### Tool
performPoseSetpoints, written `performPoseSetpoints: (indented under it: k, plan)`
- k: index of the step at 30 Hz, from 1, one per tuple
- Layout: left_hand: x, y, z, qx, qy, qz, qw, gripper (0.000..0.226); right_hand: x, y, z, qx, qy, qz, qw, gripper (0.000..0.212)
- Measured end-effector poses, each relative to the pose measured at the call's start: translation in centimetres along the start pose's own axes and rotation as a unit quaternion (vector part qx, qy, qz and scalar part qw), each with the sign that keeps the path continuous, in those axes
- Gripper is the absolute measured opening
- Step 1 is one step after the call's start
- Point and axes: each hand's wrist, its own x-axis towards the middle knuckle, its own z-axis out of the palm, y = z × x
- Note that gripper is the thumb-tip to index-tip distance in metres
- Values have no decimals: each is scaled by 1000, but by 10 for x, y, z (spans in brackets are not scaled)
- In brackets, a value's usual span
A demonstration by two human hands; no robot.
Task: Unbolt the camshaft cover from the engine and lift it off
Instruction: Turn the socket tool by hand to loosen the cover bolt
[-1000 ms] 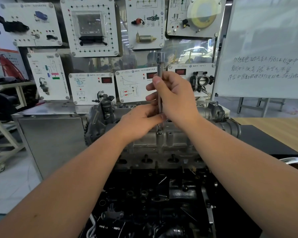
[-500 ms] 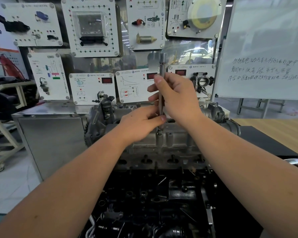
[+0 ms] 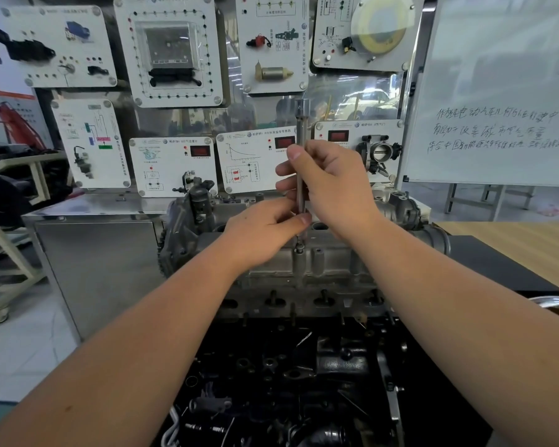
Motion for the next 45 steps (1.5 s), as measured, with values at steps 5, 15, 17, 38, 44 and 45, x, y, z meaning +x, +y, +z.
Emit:
performPoseSetpoints:
  k: [5,15,17,38,44,45]
  plan:
    - [1,-5,-1,-47,-2,31,998,21,-2,-2,5,19,-14,8,1000,24]
    - [0,-1,1,-28,-1,-5,1000,44,-3,2,0,13,29,-6,999,12]
    - [0,-1,-2,-63,-14,-4,998,32,-2,1,1,8,2,-2,1000,20]
    - [-4,1,-3,-9,-5,20,1000,30,-5,-1,0,-123,-33,-40,991,20]
    - [-1,3,4,34,42,-3,999,46,3,-13,9,-58,39,-35,997,23]
    - [-1,2,5,50,45,0,998,41,6,-15,8,-55,50,-36,997,12]
